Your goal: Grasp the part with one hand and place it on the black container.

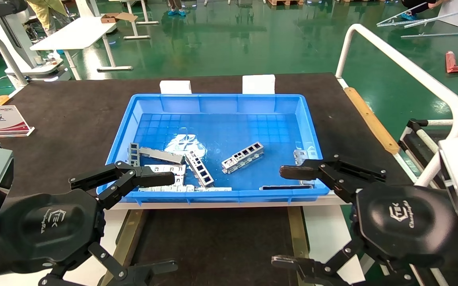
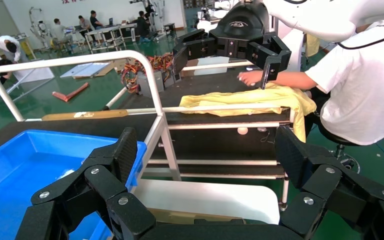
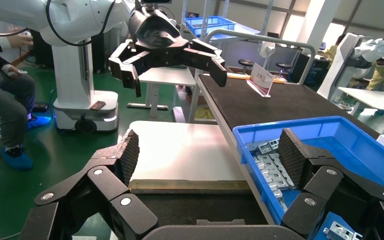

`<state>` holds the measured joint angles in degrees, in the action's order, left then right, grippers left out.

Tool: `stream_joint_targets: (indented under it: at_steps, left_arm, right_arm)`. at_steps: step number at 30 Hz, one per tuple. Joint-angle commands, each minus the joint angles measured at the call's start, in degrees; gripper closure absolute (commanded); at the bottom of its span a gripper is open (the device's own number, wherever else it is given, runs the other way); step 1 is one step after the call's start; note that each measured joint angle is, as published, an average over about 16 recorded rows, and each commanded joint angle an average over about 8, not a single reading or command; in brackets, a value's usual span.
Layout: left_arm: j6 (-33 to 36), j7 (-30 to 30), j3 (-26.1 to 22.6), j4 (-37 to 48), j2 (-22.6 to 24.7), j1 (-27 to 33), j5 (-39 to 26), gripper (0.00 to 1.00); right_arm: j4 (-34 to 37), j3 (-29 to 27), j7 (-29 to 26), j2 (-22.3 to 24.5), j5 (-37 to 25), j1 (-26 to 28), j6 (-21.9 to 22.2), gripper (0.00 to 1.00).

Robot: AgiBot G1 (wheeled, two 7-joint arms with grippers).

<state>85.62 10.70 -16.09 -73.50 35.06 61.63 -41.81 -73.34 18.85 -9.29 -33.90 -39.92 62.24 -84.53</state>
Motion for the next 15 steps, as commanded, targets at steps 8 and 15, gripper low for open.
stream_joint_targets:
  at_steps: [8,15]
  left_arm:
    - [0.0,0.0,0.0,0.0,0.0,0.0,0.0,0.0]
    - [0.0,0.0,0.0,0.0,0.0,0.0,0.0,0.0]
  right_arm:
    - [0.0,0.0,0.0,0.0,0.0,0.0,0.0,0.0]
    - [0.0,0.0,0.0,0.0,0.0,0.0,0.0,0.0]
